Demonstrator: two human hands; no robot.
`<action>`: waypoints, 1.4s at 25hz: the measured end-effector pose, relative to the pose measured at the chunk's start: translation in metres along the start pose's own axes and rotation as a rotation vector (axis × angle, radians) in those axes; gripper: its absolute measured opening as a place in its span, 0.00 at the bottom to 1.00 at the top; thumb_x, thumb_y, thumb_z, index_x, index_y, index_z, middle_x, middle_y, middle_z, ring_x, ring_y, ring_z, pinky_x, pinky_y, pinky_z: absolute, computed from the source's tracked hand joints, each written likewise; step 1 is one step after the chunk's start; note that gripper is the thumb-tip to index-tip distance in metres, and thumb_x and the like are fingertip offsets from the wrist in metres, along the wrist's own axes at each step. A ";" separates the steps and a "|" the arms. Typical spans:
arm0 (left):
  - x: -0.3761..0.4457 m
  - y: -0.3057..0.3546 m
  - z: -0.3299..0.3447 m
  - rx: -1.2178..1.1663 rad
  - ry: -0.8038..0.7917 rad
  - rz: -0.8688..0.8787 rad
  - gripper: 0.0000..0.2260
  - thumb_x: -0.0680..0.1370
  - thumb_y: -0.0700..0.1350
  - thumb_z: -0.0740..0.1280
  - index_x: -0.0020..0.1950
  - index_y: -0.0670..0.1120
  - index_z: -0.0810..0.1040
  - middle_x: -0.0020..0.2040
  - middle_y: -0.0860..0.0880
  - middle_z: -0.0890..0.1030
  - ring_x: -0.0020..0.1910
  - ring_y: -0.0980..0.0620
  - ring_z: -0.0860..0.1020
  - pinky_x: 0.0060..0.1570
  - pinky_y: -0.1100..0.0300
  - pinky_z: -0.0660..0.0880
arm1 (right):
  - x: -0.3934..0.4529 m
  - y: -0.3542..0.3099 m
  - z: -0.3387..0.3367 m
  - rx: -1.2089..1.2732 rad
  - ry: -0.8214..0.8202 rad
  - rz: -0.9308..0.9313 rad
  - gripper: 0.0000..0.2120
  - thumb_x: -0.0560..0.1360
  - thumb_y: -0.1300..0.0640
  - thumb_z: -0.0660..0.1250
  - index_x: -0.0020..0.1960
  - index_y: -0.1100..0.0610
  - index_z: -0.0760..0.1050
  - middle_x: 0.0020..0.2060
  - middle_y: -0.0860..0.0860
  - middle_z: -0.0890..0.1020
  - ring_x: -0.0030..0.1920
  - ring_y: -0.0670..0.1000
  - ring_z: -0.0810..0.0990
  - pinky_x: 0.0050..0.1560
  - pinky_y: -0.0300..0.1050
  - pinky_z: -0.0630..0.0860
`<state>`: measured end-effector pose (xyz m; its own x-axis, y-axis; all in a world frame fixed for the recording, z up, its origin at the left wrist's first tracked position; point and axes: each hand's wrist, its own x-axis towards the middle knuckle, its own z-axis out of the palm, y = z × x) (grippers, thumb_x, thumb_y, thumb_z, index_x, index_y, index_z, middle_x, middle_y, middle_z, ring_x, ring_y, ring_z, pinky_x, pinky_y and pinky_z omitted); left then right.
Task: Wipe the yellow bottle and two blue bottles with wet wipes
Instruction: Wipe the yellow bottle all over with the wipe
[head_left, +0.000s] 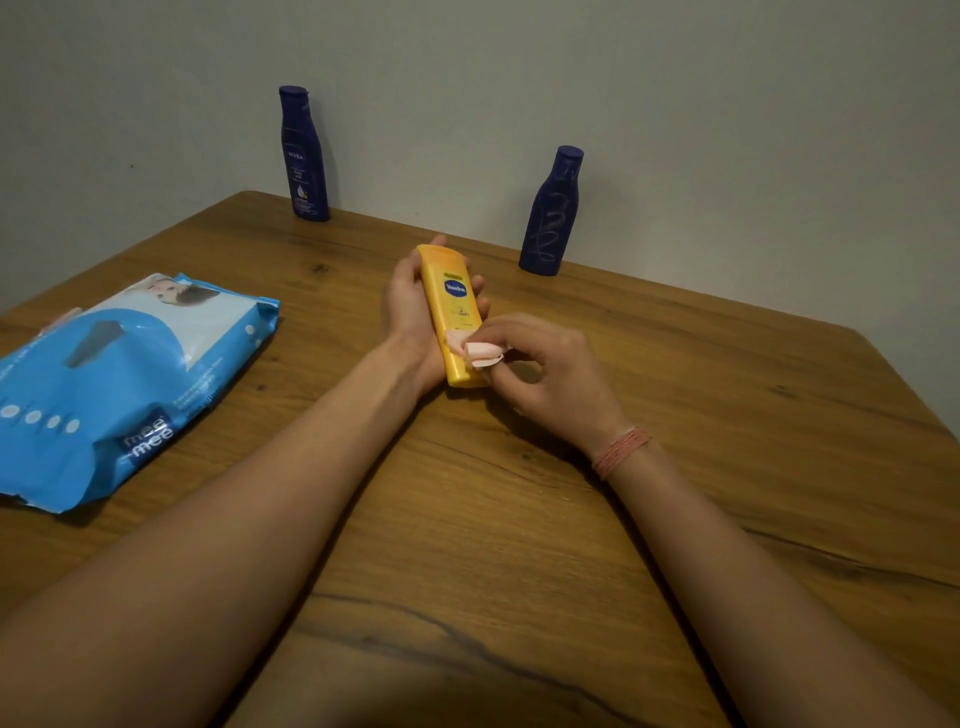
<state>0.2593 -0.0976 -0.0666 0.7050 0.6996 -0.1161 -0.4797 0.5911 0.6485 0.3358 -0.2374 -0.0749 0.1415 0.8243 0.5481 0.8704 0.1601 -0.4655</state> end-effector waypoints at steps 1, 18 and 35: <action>-0.001 -0.001 0.001 0.012 -0.018 0.006 0.18 0.82 0.52 0.56 0.69 0.50 0.74 0.57 0.44 0.78 0.46 0.49 0.78 0.44 0.54 0.77 | 0.000 0.000 0.000 0.015 0.026 0.005 0.12 0.75 0.62 0.70 0.59 0.59 0.80 0.56 0.52 0.82 0.58 0.45 0.79 0.57 0.40 0.78; -0.024 -0.018 0.020 0.391 -0.383 -0.096 0.21 0.83 0.42 0.59 0.76 0.47 0.66 0.66 0.41 0.75 0.56 0.50 0.77 0.58 0.54 0.74 | 0.001 0.006 -0.013 0.501 0.537 0.483 0.14 0.79 0.58 0.64 0.64 0.57 0.78 0.55 0.50 0.83 0.56 0.46 0.81 0.57 0.48 0.80; -0.031 -0.022 0.022 0.511 -0.491 -0.076 0.16 0.83 0.51 0.56 0.70 0.51 0.71 0.58 0.46 0.77 0.53 0.49 0.79 0.49 0.56 0.77 | 0.004 0.004 -0.009 0.198 0.592 0.428 0.12 0.78 0.58 0.67 0.61 0.55 0.78 0.54 0.48 0.81 0.54 0.43 0.79 0.55 0.42 0.79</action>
<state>0.2597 -0.1407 -0.0602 0.9383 0.3311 0.0994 -0.1998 0.2848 0.9375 0.3446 -0.2388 -0.0683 0.7267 0.4157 0.5469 0.5893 0.0320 -0.8073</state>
